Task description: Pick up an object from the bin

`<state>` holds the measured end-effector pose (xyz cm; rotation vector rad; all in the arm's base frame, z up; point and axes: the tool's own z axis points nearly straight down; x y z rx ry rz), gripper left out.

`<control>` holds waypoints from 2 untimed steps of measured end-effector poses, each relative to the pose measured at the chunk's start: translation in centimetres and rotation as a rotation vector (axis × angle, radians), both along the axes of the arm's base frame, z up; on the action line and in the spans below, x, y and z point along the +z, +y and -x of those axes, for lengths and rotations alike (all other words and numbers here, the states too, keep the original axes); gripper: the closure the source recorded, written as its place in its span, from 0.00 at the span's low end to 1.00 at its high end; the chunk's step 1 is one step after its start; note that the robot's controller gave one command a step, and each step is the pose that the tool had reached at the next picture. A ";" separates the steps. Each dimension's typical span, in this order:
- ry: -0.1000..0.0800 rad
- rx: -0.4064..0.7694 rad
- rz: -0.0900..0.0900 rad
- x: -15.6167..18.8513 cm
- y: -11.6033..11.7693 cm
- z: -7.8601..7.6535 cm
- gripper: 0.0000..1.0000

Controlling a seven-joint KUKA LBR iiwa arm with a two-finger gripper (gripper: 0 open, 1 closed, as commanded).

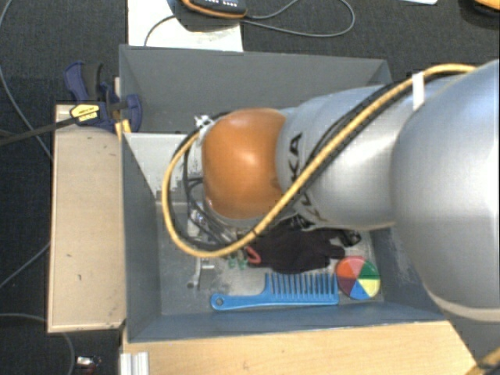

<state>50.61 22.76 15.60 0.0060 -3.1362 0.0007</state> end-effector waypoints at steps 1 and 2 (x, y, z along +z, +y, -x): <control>-0.007 -0.005 -0.002 0.4 -0.1 -0.2 0.00; -0.005 0.092 -0.001 0.5 -4.2 0.1 0.00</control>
Offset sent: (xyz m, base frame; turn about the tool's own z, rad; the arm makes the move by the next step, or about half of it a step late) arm -0.0019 -0.0540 0.0047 -0.1147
